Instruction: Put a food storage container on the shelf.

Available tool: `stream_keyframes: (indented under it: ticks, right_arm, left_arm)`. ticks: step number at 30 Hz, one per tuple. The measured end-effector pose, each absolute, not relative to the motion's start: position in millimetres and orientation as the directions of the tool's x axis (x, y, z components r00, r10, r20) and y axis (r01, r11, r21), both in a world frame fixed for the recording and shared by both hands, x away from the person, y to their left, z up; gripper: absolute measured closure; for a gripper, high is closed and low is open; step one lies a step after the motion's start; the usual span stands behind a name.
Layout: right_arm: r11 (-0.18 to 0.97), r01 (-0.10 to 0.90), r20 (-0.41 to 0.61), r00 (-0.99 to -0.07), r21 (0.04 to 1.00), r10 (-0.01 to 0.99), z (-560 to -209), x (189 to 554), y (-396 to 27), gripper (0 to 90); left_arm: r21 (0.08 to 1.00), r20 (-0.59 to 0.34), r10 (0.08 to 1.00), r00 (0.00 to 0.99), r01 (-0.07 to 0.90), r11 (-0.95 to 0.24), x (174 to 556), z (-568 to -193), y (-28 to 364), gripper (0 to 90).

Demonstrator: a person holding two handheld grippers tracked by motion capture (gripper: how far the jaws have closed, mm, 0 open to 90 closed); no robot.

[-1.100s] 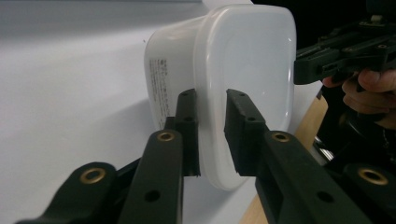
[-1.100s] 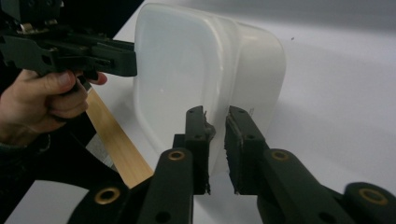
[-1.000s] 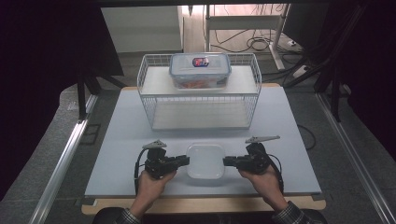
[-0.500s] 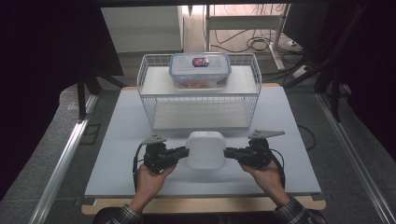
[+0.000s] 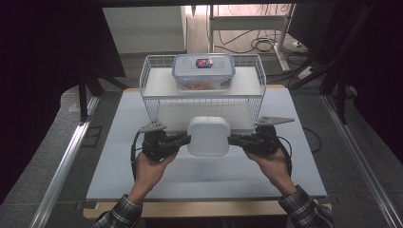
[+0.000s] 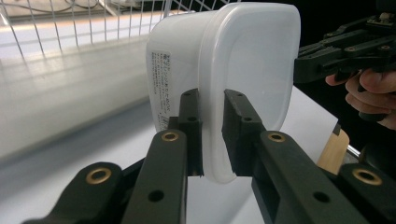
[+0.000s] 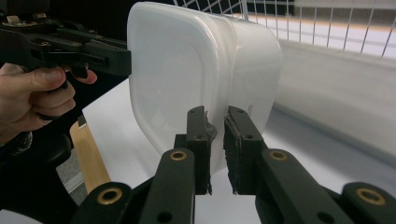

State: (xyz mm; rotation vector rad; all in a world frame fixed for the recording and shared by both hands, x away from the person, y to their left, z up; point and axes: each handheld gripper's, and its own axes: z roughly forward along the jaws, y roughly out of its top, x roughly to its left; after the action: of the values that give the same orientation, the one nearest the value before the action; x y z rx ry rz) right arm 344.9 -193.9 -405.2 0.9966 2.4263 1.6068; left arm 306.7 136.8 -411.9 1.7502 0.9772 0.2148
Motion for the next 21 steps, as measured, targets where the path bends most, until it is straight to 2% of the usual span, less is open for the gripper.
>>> stream_keyframes:
  ticks: [21]
  right_arm:
    - [0.223, 0.4, 0.227, -0.808, 0.889, 0.544, -345.2, 372.3, -182.3, 80.3]
  left_arm:
    - [0.895, -0.26, 0.715, 0.649, 0.439, -0.073, 329.9, -355.1, 145.3, 78.6]
